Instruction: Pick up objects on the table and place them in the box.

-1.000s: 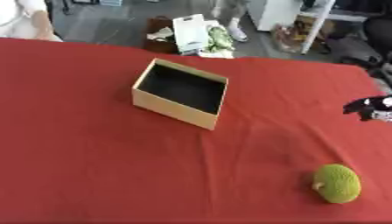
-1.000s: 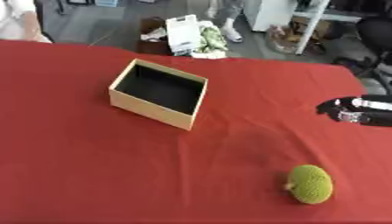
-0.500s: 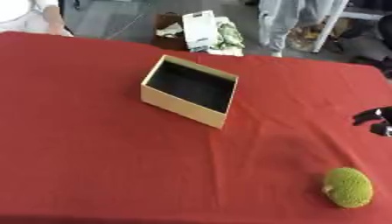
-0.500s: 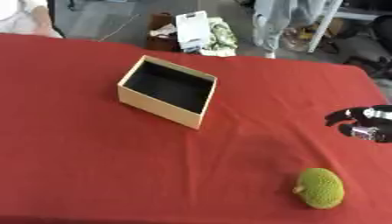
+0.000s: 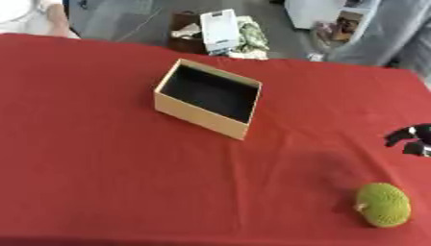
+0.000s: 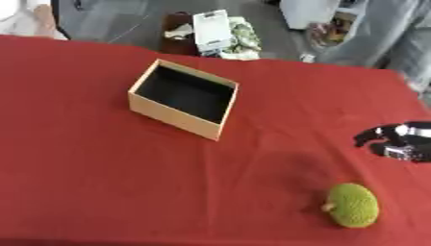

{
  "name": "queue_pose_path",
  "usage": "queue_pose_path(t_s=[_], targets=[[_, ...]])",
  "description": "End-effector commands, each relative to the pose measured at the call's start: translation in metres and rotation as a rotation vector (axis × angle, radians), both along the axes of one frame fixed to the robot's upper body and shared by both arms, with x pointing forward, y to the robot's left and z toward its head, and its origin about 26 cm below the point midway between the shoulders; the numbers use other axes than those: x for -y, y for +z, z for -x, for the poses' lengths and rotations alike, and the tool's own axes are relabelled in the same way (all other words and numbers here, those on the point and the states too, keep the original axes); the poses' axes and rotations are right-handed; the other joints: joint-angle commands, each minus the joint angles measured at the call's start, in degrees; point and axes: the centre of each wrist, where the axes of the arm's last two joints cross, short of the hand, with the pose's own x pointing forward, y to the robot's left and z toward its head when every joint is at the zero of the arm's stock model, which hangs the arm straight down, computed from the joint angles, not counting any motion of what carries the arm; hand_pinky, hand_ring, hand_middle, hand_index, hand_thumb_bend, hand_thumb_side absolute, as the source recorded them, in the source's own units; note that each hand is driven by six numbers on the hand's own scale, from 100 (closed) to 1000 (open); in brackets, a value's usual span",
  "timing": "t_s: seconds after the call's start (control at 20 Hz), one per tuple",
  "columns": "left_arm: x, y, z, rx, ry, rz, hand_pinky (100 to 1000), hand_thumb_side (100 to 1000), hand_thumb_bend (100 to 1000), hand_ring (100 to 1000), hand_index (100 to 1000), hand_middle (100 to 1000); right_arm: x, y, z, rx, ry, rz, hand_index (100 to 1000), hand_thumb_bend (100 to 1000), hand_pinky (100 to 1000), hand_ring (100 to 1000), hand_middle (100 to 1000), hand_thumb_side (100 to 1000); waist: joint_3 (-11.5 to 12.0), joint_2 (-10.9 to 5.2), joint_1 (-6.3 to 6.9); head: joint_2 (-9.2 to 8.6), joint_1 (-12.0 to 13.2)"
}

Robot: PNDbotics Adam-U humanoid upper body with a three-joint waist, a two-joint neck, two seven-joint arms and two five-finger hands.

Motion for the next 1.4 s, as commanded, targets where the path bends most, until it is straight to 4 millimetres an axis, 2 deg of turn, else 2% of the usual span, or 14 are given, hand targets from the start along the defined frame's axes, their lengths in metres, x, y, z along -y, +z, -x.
queue_pose_path(t_s=[0.05,0.4,0.95,1.4], targets=[[0.0,0.01,0.0,0.011,-0.016,-0.036,666,716,137,1000,789,1000,0.008,0.013,0.0,0.019,0.006,0.043,915,100,854,1000,825,754,0.01,-0.45,0.19,0.34,-0.34],[0.001,0.009,-0.001,0.003,-0.022,-0.04,666,717,135,1000,788,1000,0.003,0.005,-0.001,-0.002,0.035,0.015,899,100,842,998,808,764,0.14,-0.43,0.22,0.34,-0.45],[0.001,0.01,-0.002,0.006,-0.028,-0.045,666,715,133,1000,786,1000,0.007,-0.005,0.003,-0.062,0.041,0.005,880,100,838,994,801,759,0.17,-0.3,0.27,0.34,-0.26],[0.001,0.01,-0.001,0.014,-0.021,-0.043,667,714,133,1000,785,1000,0.008,-0.007,0.003,-0.124,0.066,-0.013,848,100,834,995,802,773,0.15,-0.22,0.25,0.34,1.28]])
